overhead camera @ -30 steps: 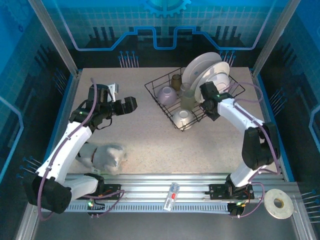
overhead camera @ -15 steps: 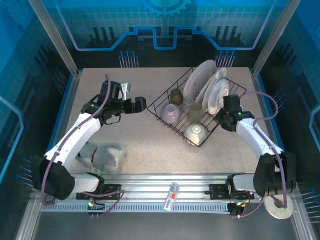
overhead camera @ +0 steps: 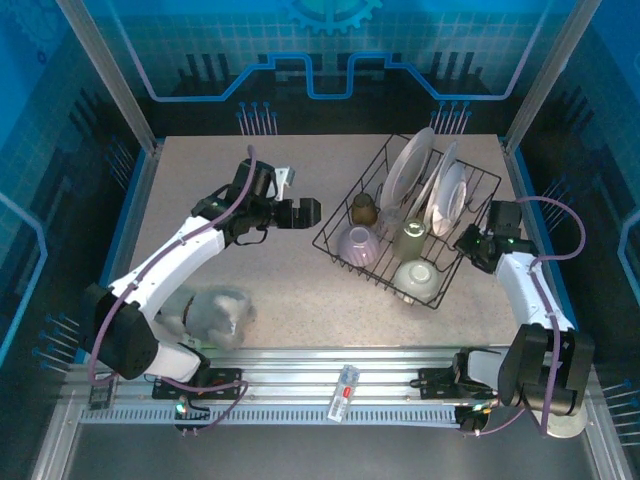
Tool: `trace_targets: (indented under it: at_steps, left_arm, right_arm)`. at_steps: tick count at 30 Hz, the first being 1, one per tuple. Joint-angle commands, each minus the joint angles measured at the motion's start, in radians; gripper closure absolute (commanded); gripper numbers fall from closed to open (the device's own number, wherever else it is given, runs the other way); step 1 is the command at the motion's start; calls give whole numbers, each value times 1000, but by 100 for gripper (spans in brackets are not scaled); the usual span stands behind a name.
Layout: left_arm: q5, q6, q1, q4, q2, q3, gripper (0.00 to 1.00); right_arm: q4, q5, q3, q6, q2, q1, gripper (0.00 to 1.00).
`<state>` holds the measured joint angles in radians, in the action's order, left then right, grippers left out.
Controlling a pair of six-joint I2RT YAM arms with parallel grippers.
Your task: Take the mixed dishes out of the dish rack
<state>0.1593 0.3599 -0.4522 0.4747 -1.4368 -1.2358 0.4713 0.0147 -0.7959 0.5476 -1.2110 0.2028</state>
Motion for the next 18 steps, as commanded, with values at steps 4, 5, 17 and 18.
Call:
trace_targets:
  at_steps: [4,5,17,18]
  left_arm:
    - [23,9,-28,-7,-23,-30,1]
    - [28,10,-29,-9,-26,-31,1]
    - [88,22,-34,-9,-63,-66,1]
    - [85,21,-34,-7,-63,-72,1]
  right_arm:
    - [-44,68,-78,-106,-34,74,96]
    - [-43,62,-78,-108,-39,83,95]
    - [30,75,-278,-104,17,-20,41]
    - [43,98,-296,-110,20,-39,37]
